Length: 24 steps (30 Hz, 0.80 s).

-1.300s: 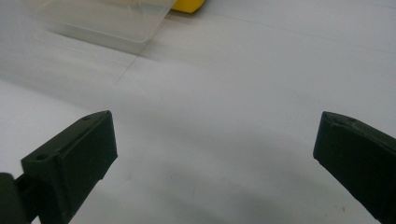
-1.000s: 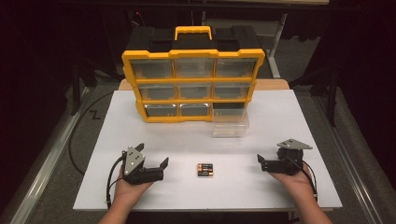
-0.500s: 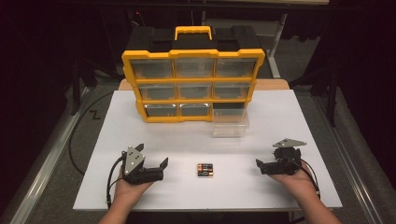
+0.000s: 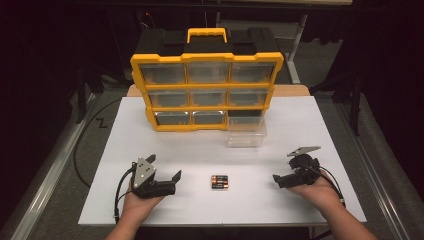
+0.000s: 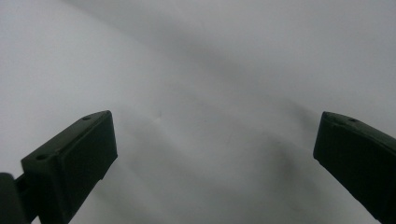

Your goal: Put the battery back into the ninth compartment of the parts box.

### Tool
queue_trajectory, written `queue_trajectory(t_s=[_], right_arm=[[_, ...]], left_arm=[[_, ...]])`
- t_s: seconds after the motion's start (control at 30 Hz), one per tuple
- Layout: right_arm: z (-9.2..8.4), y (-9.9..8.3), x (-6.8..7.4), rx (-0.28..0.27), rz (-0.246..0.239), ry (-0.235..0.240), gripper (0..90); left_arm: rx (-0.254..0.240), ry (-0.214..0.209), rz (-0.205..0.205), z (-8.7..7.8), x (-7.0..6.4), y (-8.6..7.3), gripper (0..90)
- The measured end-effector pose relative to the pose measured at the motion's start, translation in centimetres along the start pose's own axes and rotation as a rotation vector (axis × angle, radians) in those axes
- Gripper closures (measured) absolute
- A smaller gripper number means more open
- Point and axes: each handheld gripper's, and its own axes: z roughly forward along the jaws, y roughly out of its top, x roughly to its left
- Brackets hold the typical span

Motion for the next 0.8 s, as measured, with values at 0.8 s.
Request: queue_trajectory(t_s=[0.8], right_arm=[[0.5,2.2,0.5,0.098,-0.1,0.085,1.0]], left_arm=[[0.001,-0.002,0.004,0.0,0.1,0.0,0.3]])
